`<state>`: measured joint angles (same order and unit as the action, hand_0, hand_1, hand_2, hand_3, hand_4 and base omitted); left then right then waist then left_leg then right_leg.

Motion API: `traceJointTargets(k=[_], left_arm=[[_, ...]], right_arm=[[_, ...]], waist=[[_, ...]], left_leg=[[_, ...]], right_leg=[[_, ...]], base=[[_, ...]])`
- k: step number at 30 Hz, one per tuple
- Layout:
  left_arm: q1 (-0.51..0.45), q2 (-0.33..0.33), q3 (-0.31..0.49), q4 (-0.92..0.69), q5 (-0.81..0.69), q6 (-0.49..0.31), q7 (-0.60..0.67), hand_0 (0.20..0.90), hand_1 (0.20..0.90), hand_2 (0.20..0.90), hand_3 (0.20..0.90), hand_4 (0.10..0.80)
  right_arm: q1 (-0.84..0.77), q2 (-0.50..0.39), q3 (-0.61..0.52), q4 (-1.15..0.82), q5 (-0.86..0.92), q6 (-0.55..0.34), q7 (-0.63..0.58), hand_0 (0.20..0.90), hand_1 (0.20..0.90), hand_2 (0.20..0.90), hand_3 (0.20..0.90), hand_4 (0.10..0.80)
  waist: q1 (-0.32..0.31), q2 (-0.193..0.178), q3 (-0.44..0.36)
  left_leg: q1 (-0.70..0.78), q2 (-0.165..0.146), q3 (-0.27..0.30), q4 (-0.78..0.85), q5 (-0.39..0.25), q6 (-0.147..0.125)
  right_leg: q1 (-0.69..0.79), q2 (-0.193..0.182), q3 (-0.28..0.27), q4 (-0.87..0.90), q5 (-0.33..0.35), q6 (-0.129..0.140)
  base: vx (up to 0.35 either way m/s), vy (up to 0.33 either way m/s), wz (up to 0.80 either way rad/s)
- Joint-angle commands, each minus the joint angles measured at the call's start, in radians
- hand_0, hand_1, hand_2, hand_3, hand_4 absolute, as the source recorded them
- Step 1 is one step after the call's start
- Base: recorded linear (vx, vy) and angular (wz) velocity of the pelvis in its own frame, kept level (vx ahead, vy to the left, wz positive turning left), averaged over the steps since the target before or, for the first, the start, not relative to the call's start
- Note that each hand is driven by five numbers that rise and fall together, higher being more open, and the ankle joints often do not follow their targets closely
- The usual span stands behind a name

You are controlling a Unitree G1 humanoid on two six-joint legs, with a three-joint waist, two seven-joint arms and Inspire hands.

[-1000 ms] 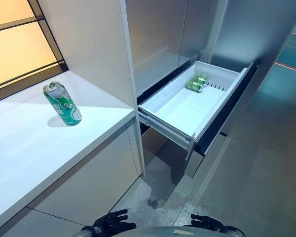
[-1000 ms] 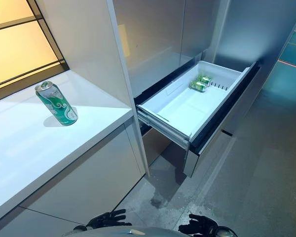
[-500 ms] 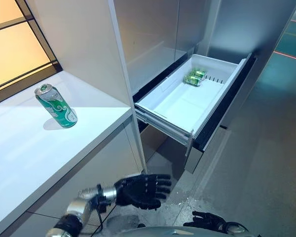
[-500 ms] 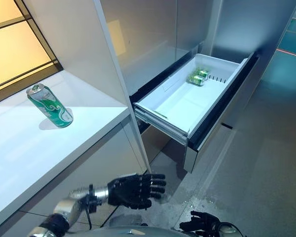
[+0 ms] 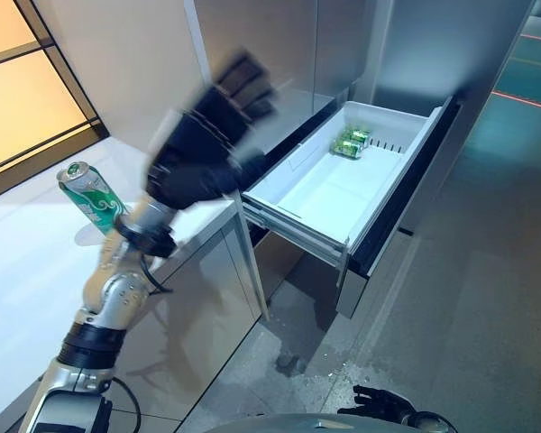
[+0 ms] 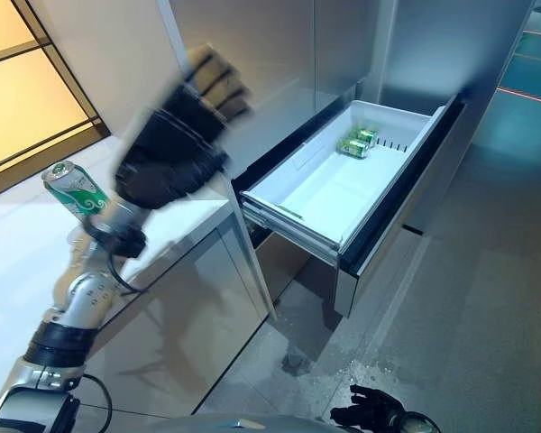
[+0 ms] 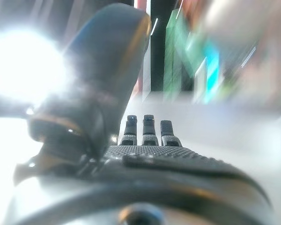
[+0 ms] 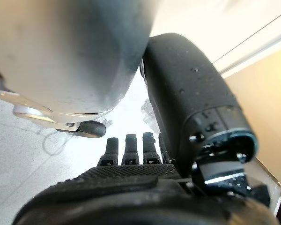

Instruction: Put drinks into fridge and close the fridge

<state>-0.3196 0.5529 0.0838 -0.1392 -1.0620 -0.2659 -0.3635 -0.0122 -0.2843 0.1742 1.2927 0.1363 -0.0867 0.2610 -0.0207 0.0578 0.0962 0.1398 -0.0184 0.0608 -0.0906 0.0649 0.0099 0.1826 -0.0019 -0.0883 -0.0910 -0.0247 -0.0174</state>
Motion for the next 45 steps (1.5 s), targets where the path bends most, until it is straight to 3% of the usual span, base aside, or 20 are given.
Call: traceJointTargets(k=[1,4,7,10,17,22,30,45], left_arm=[[-0.171,0.056,0.047,0.036,-0.026,-0.151,0.125,0.9,0.9,0.9,0.9,0.8],[-0.212,0.085,0.067,0.083,0.019,-0.164,0.266,0.9,0.9,0.9,0.9,0.8],[-0.222,0.092,0.067,0.095,0.055,-0.167,0.315,0.9,0.9,0.9,0.9,0.8],[-0.236,0.119,0.083,0.142,0.2,-0.173,0.472,0.9,0.9,0.9,0.9,0.8],[-0.231,0.159,0.096,0.27,0.3,-0.142,0.57,0.9,0.9,0.9,0.9,0.8],[-0.22,0.194,0.098,0.353,0.379,-0.14,0.595,0.9,0.9,0.9,0.9,0.8],[-0.195,0.244,0.118,0.454,0.354,-0.123,0.579,0.9,0.9,0.9,0.9,0.8],[-0.143,0.23,0.109,0.518,0.389,-0.058,0.507,0.9,0.9,0.9,0.9,0.8]], right_arm=[[0.018,0.018,0.063,0.07,-0.008,-0.002,-0.003,0.9,0.9,0.9,0.9,0.8],[0.012,0.019,0.077,0.078,-0.014,0.006,-0.006,0.9,0.9,0.9,0.9,0.8],[0.008,0.019,0.082,0.079,-0.014,0.008,-0.007,0.9,0.9,0.9,0.9,0.8],[-0.003,0.018,0.094,0.078,-0.008,0.018,-0.005,0.9,0.9,0.9,0.9,0.8],[-0.012,0.018,0.1,0.076,-0.008,0.033,-0.001,0.9,0.9,0.9,0.9,0.8],[-0.011,0.014,0.095,0.07,-0.004,0.045,-0.002,0.9,0.9,0.9,0.9,0.8],[-0.003,-0.002,0.086,0.057,-0.013,0.052,0.003,0.9,0.9,0.9,0.9,0.8],[-0.006,-0.013,0.069,0.037,-0.034,0.069,0.014,0.9,0.9,0.9,0.9,0.8]], waist=[[0.013,-0.018,-0.064],[0.013,-0.014,-0.071],[0.013,-0.014,-0.071],[0.021,-0.014,-0.076],[0.029,-0.012,-0.077],[0.031,-0.012,-0.074],[0.033,-0.009,-0.068],[0.035,-0.007,-0.059]], left_leg=[[0.03,-0.04,0.003,0.006,-0.151,0.048],[0.03,-0.041,0.003,0.006,-0.15,0.046],[0.031,-0.041,0.002,0.007,-0.15,0.045],[0.031,-0.043,-0.003,0.008,-0.15,0.046],[0.033,-0.043,-0.005,0.011,-0.149,0.044],[0.037,-0.043,-0.004,0.012,-0.15,0.042],[0.038,-0.043,-0.001,0.018,-0.15,0.039],[0.04,-0.043,-0.001,0.019,-0.149,0.036]], right_leg=[[-0.064,-0.011,-0.05,0.09,-0.067,0.058],[-0.062,-0.01,-0.049,0.091,-0.073,0.054],[-0.061,-0.01,-0.05,0.093,-0.075,0.053],[-0.058,-0.008,-0.051,0.097,-0.08,0.049],[-0.056,-0.009,-0.055,0.106,-0.088,0.047],[-0.052,-0.01,-0.058,0.109,-0.09,0.048],[-0.049,-0.011,-0.06,0.113,-0.093,0.051],[-0.046,-0.014,-0.066,0.115,-0.093,0.056]], base=[[0.0,0.0,0.0],[0.0,0.0,0.0],[0.0,0.0,0.0],[0.0,0.0,0.0],[0.0,0.0,0.0],[0.0,0.0,0.0],[0.0,0.0,0.0],[0.0,0.001,0.0]])
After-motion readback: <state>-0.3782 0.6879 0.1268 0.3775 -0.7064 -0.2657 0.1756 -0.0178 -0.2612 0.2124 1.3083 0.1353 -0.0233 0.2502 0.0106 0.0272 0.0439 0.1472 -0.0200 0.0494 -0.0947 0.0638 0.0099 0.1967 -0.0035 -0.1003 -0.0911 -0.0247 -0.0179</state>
